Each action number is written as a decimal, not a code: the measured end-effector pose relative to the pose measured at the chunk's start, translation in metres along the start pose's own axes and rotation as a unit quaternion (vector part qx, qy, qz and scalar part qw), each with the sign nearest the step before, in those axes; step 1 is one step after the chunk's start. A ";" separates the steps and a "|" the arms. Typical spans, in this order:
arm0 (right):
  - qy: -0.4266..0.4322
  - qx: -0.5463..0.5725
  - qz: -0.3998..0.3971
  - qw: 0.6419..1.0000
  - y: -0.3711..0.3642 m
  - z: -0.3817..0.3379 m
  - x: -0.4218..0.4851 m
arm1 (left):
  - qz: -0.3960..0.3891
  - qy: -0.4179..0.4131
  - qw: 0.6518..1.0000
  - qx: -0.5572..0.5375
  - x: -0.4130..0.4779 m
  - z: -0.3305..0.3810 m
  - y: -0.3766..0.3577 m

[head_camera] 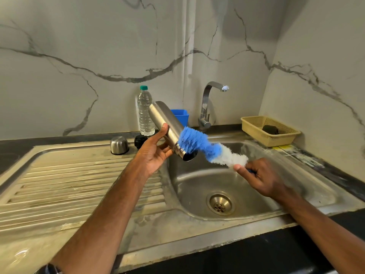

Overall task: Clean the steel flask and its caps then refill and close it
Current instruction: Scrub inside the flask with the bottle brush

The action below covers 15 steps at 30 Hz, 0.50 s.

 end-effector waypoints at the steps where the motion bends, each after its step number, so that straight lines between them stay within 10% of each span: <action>1: -0.006 -0.003 0.003 1.000 0.000 0.001 0.001 | 0.001 -0.002 1.000 0.006 0.000 0.001 0.000; 15: 0.001 -0.017 0.017 1.000 0.003 -0.003 0.000 | 0.011 -0.019 1.000 0.000 -0.003 0.004 -0.002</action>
Point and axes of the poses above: each hand's wrist, its own x-axis towards the middle knuckle, its own y-axis out of the back of the hand, z = x × y, the point moved 9 cm from there along x, towards the middle knuckle, and after that the axes turned 3 degrees about x, right-handed, at the moved point
